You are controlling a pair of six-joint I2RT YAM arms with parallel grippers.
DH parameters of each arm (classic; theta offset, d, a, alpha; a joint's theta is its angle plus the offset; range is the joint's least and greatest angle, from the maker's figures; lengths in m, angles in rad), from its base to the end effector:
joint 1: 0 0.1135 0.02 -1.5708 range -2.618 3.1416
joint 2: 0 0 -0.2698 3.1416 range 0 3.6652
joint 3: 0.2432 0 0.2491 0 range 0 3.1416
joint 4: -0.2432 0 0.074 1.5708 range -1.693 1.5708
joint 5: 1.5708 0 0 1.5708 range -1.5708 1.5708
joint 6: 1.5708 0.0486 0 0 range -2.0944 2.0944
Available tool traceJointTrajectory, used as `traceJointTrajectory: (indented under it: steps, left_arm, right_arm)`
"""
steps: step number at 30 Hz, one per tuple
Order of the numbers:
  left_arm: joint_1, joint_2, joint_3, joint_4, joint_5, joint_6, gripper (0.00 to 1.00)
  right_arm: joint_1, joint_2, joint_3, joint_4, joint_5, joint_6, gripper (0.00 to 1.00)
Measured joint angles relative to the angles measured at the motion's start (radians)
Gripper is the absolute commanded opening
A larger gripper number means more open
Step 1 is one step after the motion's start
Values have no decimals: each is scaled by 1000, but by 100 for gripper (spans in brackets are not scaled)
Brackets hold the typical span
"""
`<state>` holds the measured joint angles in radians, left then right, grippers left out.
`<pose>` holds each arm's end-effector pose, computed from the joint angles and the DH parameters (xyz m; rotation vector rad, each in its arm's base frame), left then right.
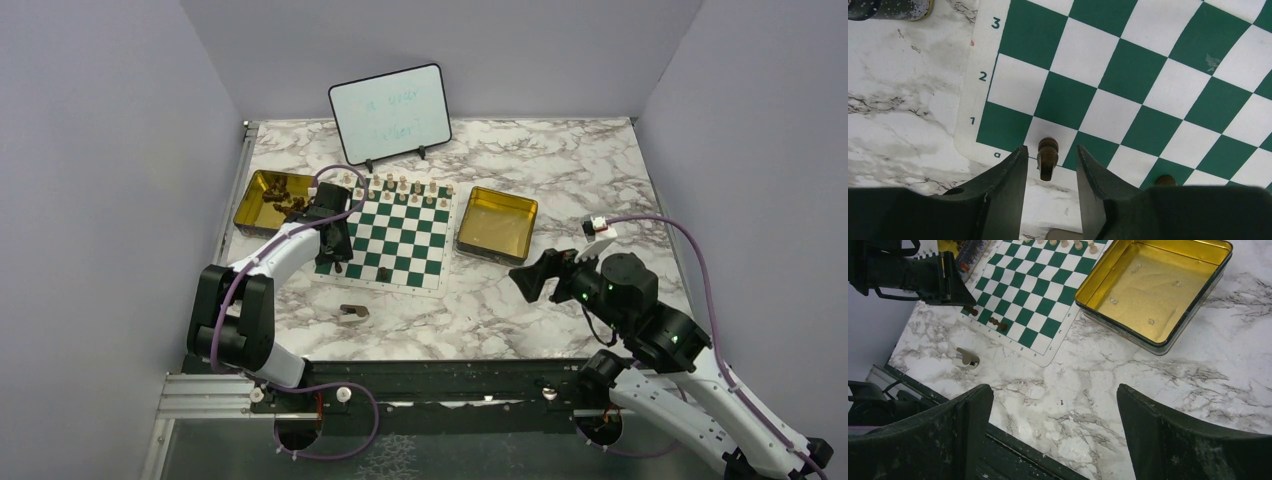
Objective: Set up the chess pieces on the board
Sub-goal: Place the chess piece on the chessboard, then pick up the chess piece from the storage box.
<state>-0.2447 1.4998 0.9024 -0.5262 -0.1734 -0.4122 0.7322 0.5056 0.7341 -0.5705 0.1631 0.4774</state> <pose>0.2807 -0.0614 0.1863 -0.2753 2.6500 0.0237 0.0951 0.0748 0.3165 -0.1370 1.9591 0.6547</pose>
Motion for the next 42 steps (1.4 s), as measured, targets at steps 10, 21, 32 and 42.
traceJointTrajectory:
  steps: [10,21,32,42]
  left_arm:
    - [-2,-58,69,-50,0,3,47]
    - [31,-38,276,-66,-79,43,47]
    - [236,109,404,-27,-82,50,45]
    - [257,293,542,14,-85,48,40]
  right_arm:
    - [0,22,0,0,0,0,100]
    - [0,50,0,1,0,0,100]
    - [0,77,0,2,-2,0,100]
    - [0,111,0,19,-12,2,100]
